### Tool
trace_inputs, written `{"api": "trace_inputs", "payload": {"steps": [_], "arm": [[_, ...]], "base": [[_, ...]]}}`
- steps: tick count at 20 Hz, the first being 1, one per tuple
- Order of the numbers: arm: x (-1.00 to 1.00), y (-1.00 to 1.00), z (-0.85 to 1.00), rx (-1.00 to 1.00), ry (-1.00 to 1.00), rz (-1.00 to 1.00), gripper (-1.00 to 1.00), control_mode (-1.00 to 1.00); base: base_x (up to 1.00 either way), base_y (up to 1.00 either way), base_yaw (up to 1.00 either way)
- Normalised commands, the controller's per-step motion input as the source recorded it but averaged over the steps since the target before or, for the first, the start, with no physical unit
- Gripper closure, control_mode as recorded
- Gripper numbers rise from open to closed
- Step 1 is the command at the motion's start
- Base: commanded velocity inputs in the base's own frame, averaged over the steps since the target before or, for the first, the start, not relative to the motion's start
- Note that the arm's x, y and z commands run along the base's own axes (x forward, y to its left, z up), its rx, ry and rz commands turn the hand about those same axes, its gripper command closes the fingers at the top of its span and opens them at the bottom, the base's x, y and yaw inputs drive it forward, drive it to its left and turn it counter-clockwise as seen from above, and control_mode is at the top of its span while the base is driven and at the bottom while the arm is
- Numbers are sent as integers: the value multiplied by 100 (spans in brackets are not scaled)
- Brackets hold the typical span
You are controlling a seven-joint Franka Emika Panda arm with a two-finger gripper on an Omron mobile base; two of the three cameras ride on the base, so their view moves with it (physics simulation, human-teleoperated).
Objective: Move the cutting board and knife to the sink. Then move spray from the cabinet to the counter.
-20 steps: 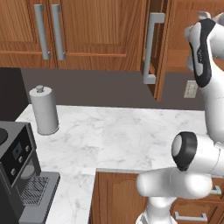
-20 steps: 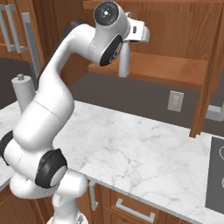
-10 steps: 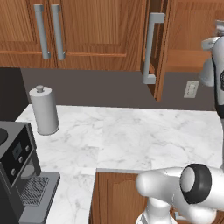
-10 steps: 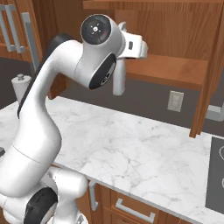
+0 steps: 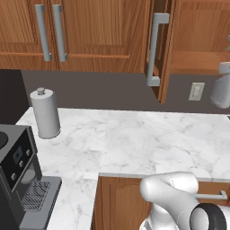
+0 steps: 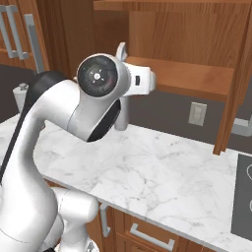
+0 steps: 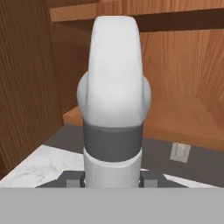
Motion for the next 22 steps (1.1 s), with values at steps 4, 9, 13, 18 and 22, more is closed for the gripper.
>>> {"api": "trace_inputs", "payload": {"steps": [4,9,13,18,22], "arm": [[-38,13,-15,0,-11,16,100,-100],[-11,3,-3,0,-20,10,100,-100],[0,0,-9,0,-19,0,100,-100],[0,0,-1,0,-2,0,100,-100],[0,0,0,0,0,0,100,-100]], "base": [[0,0,0],[0,0,0],[0,0,0],[0,0,0],[0,0,0]]}}
